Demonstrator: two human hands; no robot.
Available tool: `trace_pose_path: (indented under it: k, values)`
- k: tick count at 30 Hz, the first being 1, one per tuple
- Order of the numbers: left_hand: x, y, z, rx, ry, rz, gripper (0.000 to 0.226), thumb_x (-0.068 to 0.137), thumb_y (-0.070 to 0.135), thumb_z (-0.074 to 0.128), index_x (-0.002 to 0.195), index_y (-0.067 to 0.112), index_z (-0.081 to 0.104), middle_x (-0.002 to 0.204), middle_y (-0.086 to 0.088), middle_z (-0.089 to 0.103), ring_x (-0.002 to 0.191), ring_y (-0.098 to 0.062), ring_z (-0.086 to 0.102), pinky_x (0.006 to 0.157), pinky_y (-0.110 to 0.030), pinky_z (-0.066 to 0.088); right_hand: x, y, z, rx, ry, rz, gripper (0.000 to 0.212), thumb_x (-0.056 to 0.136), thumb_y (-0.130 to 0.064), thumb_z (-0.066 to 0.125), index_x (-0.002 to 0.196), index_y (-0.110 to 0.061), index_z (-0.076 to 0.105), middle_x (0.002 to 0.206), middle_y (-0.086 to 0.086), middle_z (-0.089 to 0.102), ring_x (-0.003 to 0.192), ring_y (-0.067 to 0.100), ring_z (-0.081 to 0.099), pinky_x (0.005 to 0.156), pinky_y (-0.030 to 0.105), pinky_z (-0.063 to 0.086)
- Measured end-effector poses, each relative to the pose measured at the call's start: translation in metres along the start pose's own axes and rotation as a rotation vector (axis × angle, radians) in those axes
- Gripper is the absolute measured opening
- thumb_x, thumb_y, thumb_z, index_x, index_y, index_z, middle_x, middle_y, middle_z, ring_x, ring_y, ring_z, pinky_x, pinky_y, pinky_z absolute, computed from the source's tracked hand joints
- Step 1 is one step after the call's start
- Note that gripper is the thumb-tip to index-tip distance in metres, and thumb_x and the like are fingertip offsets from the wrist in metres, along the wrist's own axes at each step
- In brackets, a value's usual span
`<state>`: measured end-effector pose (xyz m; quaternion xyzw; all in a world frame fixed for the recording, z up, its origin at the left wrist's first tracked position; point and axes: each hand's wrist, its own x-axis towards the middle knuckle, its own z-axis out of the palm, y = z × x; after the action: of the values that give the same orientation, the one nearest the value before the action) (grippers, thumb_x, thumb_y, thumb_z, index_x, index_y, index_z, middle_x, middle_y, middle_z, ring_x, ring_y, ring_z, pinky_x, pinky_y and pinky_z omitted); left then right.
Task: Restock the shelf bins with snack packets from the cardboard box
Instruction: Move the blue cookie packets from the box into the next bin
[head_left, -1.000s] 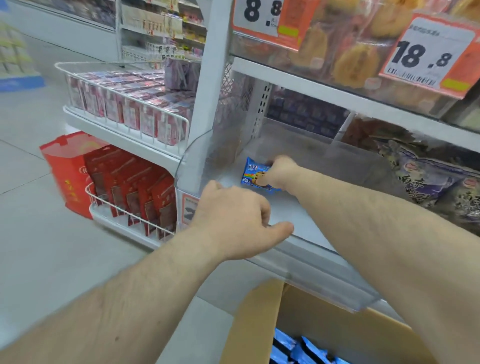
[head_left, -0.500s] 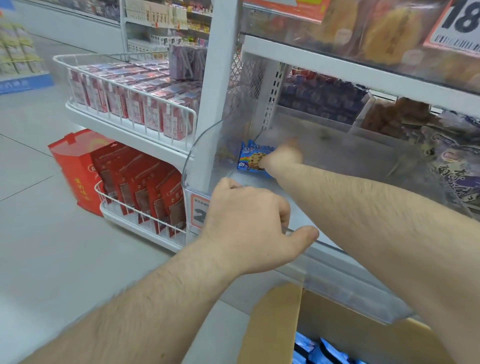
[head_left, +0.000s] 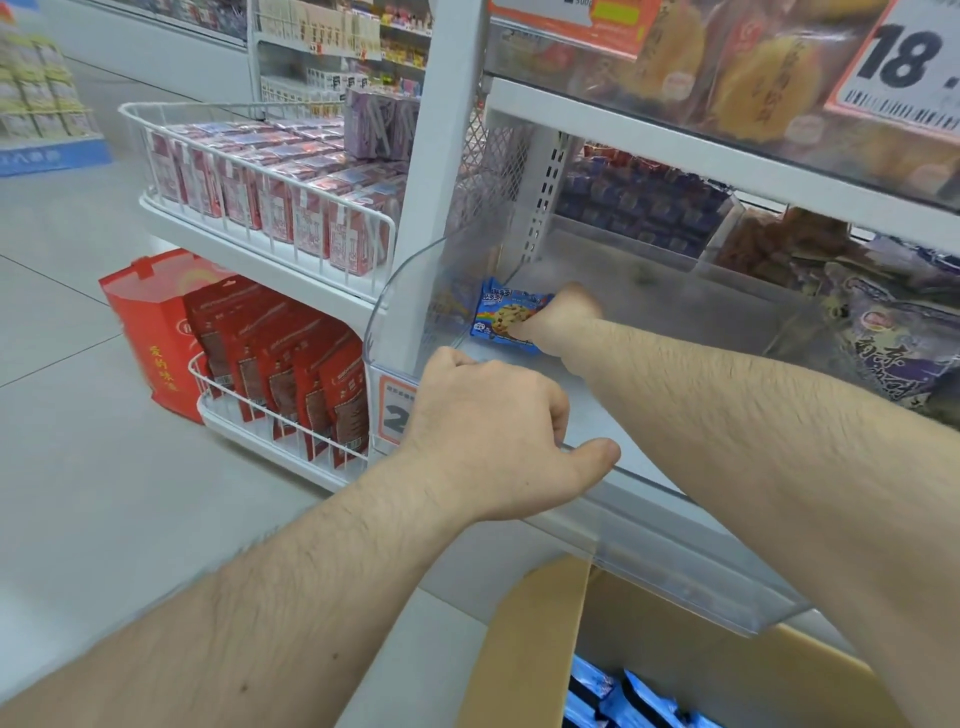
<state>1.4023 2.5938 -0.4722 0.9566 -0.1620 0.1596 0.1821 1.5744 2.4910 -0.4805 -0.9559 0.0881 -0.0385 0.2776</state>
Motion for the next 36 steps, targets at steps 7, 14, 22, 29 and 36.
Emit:
trace_pose_path:
  k: [7,14,22,29,36]
  values:
    - [-0.007,0.009,-0.010,-0.167,0.236,0.114,0.034,0.074,0.055,0.048,0.088,0.029,0.065,0.078,0.015,0.057,0.077,-0.009,0.054,0.080,-0.032,0.043,-0.062,0.007,-0.052,0.188,0.113,0.017,0.014,0.076,-0.019,0.068,0.084,-0.008,0.069,0.073,0.005,0.069,0.065,0.021,0.068,0.065,0.034,0.060]
    - [-0.030,0.051,-0.015,-0.301,0.221,0.140,0.015,0.069,0.045,0.053,0.069,0.030,0.054,0.060,0.015,0.051,0.058,-0.003,0.044,0.060,-0.026,0.039,-0.180,0.048,-0.104,0.359,0.365,-0.196,0.007,0.069,-0.017,0.062,0.063,-0.017,0.063,0.057,-0.006,0.061,0.062,0.012,0.062,0.060,0.026,0.051]
    - [-0.075,0.076,0.042,-0.245,-0.493,0.428,0.010,0.075,0.040,0.054,0.068,0.035,0.054,0.062,0.014,0.056,0.068,-0.010,0.057,0.065,-0.028,0.049,-0.288,0.183,-0.051,0.363,0.546,-0.412,0.011,0.071,-0.016,0.060,0.062,-0.012,0.058,0.052,-0.005,0.051,0.051,0.003,0.043,0.054,0.012,0.036]
    - [-0.075,0.082,0.087,-0.125,-0.845,0.379,0.012,0.085,0.026,0.056,0.090,0.029,0.066,0.074,0.017,0.056,0.083,-0.007,0.057,0.079,-0.027,0.050,-0.278,0.322,0.054,-0.212,-0.328,0.246,0.007,0.087,-0.026,0.056,0.086,-0.019,0.056,0.086,0.007,0.067,0.072,0.023,0.059,0.062,0.036,0.049]
    - [-0.074,0.083,0.101,-0.131,-0.919,0.337,0.011,0.087,0.024,0.055,0.090,0.029,0.065,0.072,0.019,0.056,0.082,-0.008,0.057,0.078,-0.026,0.050,-0.298,0.378,0.128,-0.394,-0.669,0.445,0.052,0.087,-0.053,0.061,0.127,-0.023,0.046,0.111,0.001,0.060,0.099,0.026,0.058,0.087,0.045,0.051]
